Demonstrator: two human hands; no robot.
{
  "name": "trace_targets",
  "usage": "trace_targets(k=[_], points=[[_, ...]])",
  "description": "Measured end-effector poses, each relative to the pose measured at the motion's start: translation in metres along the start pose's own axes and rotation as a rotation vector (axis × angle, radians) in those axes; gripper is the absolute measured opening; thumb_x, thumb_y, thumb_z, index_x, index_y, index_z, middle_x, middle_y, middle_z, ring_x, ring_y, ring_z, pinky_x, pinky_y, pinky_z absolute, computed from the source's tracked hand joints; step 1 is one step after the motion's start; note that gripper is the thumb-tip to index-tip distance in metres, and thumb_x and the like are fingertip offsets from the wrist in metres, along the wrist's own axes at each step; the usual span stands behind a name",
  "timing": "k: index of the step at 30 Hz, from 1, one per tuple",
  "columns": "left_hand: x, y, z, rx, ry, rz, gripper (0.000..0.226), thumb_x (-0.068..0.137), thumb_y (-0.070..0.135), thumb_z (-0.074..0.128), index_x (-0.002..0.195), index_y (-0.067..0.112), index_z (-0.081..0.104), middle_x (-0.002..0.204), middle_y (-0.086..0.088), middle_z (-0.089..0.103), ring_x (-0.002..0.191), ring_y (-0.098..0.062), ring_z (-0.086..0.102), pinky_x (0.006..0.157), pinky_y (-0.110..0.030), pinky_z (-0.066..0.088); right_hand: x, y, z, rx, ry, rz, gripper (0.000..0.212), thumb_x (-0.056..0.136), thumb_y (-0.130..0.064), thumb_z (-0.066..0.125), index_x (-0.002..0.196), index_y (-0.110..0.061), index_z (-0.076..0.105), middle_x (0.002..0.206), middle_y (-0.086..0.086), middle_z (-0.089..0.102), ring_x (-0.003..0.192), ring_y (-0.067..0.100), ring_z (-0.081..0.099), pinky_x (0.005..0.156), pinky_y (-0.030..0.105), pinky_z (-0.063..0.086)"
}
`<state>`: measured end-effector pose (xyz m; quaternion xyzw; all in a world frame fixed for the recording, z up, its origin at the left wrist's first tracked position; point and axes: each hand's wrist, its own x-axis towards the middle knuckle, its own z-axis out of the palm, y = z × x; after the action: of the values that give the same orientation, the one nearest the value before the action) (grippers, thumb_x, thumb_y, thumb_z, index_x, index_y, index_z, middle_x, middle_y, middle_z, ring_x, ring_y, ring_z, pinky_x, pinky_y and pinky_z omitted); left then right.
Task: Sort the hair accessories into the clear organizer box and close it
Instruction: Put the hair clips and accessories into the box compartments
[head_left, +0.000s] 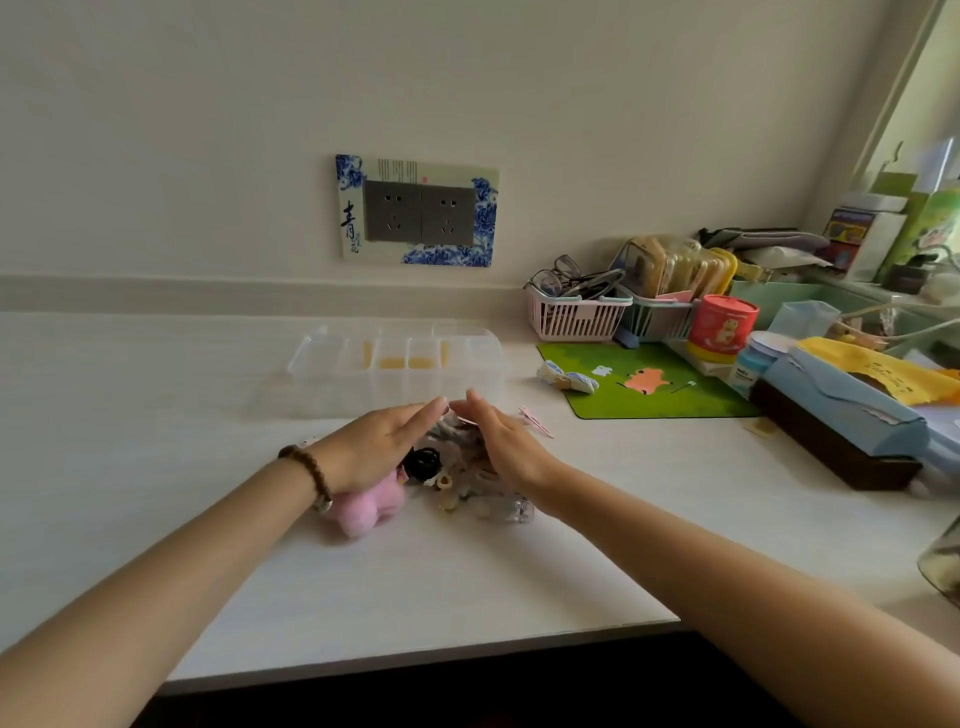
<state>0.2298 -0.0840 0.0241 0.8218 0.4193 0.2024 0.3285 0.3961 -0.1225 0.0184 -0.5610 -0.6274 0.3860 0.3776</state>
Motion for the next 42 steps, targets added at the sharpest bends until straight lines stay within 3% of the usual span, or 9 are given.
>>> trace_targets(k=[4, 7, 11, 16, 19, 24, 29, 35, 42], points=[[-0.006, -0.008, -0.013, 0.008, 0.114, 0.030, 0.093, 0.068, 0.085, 0.013, 0.134, 0.028, 0.043, 0.140, 0.012, 0.045, 0.128, -0.002, 0.038, 0.104, -0.019, 0.023, 0.017, 0.003, -0.033, -0.073, 0.348, -0.157, 0.041, 0.099, -0.033, 0.032, 0.121, -0.008, 0.055, 0.126, 0.009, 0.056, 0.118, 0.020, 0.049, 0.096, 0.030, 0.035], [-0.016, -0.016, -0.023, 0.005, 0.156, 0.048, 0.102, 0.059, 0.092, 0.015, 0.132, 0.028, 0.044, 0.136, 0.015, 0.046, 0.124, 0.001, 0.039, 0.099, -0.015, 0.025, 0.040, 0.020, -0.082, -0.270, 0.507, -0.134, 0.042, 0.099, -0.033, 0.034, 0.127, -0.007, 0.051, 0.133, 0.013, 0.051, 0.126, 0.024, 0.042, 0.102, 0.032, 0.031], [-0.028, -0.026, -0.022, 0.018, 0.129, 0.027, 0.088, 0.055, 0.094, 0.025, 0.122, 0.042, 0.047, 0.131, 0.018, 0.048, 0.120, 0.000, 0.045, 0.101, -0.023, 0.034, 0.056, 0.048, -0.106, -0.386, 0.318, 0.108, 0.051, 0.099, -0.040, 0.026, 0.135, -0.008, 0.044, 0.144, 0.013, 0.043, 0.132, 0.026, 0.038, 0.106, 0.034, 0.027], [-0.037, -0.037, -0.021, 0.094, 0.109, -0.008, 0.084, 0.056, 0.092, 0.034, 0.126, 0.046, 0.042, 0.136, 0.017, 0.043, 0.125, -0.002, 0.038, 0.107, -0.034, 0.031, 0.038, 0.048, -0.073, -0.356, 0.355, 0.034, 0.048, 0.099, -0.036, 0.030, 0.098, 0.000, 0.061, 0.101, 0.020, 0.063, 0.089, 0.029, 0.055, 0.078, 0.040, 0.041], [-0.043, -0.040, -0.021, 0.200, 0.111, -0.003, 0.096, 0.052, 0.094, 0.032, 0.131, 0.041, 0.039, 0.137, 0.018, 0.042, 0.127, -0.005, 0.034, 0.110, -0.036, 0.027, 0.011, 0.041, -0.049, -0.335, 0.355, -0.038, 0.038, 0.099, -0.037, 0.032, 0.096, -0.008, 0.057, 0.090, 0.007, 0.060, 0.085, 0.023, 0.053, 0.070, 0.034, 0.036], [-0.045, -0.037, -0.017, 0.262, 0.104, 0.017, 0.093, 0.057, 0.091, 0.030, 0.135, 0.041, 0.035, 0.141, 0.017, 0.038, 0.129, -0.005, 0.032, 0.111, -0.035, 0.024, -0.009, 0.025, -0.012, -0.284, 0.102, -0.150, 0.045, 0.099, -0.040, 0.028, 0.133, -0.018, 0.047, 0.135, -0.001, 0.052, 0.126, 0.012, 0.043, 0.107, 0.026, 0.030], [-0.051, -0.035, -0.014, 0.272, 0.097, 0.043, 0.082, 0.065, 0.082, 0.034, 0.137, 0.042, 0.030, 0.142, 0.016, 0.038, 0.123, -0.001, 0.034, 0.108, -0.032, 0.027, -0.011, 0.013, 0.016, -0.266, 0.001, -0.177, 0.047, 0.099, -0.039, 0.027, 0.138, -0.016, 0.041, 0.143, 0.002, 0.045, 0.132, 0.014, 0.038, 0.108, 0.024, 0.025], [-0.053, -0.032, -0.020, 0.224, 0.097, 0.075, 0.087, 0.064, 0.085, 0.026, 0.138, 0.038, 0.031, 0.143, 0.015, 0.035, 0.123, 0.002, 0.027, 0.107, -0.027, 0.022, 0.004, 0.001, -0.003, -0.127, 0.042, -0.089, 0.039, 0.097, -0.035, 0.040, 0.129, -0.016, 0.050, 0.125, 0.006, 0.060, 0.108, 0.015, 0.055, 0.089, 0.025, 0.042], [-0.008, -0.034, -0.049, 0.318, 0.324, 0.159, 0.091, 0.071, 0.082, 0.004, 0.135, 0.028, 0.040, 0.144, 0.006, 0.039, 0.132, -0.007, 0.028, 0.109, -0.025, 0.015, 0.030, -0.009, -0.013, -0.252, -0.002, 0.017, 0.033, 0.085, -0.040, 0.061, 0.103, -0.013, 0.066, 0.083, -0.004, 0.065, 0.069, 0.010, 0.058, 0.059, 0.020, 0.046]])
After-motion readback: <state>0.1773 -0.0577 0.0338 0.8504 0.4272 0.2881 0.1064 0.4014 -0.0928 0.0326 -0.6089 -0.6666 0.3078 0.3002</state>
